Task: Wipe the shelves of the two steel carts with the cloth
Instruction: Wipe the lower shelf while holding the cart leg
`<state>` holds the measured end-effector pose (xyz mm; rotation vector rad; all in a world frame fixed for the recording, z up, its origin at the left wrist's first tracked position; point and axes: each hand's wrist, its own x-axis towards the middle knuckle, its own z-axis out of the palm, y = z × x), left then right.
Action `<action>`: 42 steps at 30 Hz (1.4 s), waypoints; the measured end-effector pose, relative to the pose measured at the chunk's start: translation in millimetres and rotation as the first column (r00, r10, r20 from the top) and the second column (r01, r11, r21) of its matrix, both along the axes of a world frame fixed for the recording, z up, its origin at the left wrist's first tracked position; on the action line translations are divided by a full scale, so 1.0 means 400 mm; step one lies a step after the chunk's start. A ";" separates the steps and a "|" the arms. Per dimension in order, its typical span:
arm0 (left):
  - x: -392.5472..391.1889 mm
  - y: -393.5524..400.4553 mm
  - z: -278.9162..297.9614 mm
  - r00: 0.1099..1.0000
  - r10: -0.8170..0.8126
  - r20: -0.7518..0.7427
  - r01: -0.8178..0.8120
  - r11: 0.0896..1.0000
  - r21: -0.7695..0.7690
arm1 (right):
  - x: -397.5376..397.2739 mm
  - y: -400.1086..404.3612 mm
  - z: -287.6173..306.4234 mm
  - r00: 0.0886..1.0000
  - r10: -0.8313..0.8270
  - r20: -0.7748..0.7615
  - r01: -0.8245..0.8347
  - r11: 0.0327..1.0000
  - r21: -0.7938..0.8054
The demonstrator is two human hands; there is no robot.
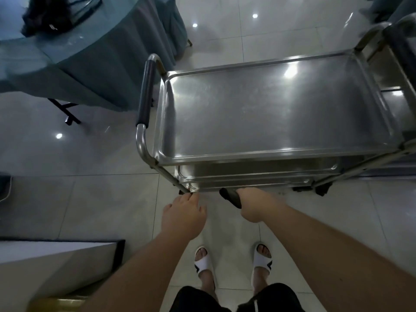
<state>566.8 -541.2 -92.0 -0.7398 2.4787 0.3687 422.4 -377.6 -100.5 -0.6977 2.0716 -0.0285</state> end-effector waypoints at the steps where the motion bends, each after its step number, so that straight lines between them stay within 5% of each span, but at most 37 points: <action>1: 0.015 -0.023 -0.014 1.000 -0.013 0.009 0.013 1.000 0.003 | 0.016 -0.019 -0.010 1.000 -0.021 -0.001 0.021 1.000 0.003; 14: 0.134 -0.247 -0.217 0.996 0.047 0.082 -0.054 0.996 0.076 | 0.189 -0.161 -0.196 0.955 -0.295 0.043 0.297 0.953 -0.056; 29: 0.020 -0.343 -0.546 0.890 0.448 -0.086 -0.428 0.885 0.182 | 0.056 -0.341 -0.514 0.953 -0.304 0.009 0.297 0.923 -0.245; 37: -0.052 -0.473 -0.799 0.604 0.651 -0.459 -0.539 0.759 0.365 | -0.052 -0.492 -0.730 0.936 -0.287 -0.204 0.167 0.872 -0.461; 42: -0.109 -0.491 -0.896 0.287 0.716 -0.637 -0.450 0.687 0.570 | -0.123 -0.617 -0.854 0.898 -0.313 -0.309 0.091 0.819 -0.566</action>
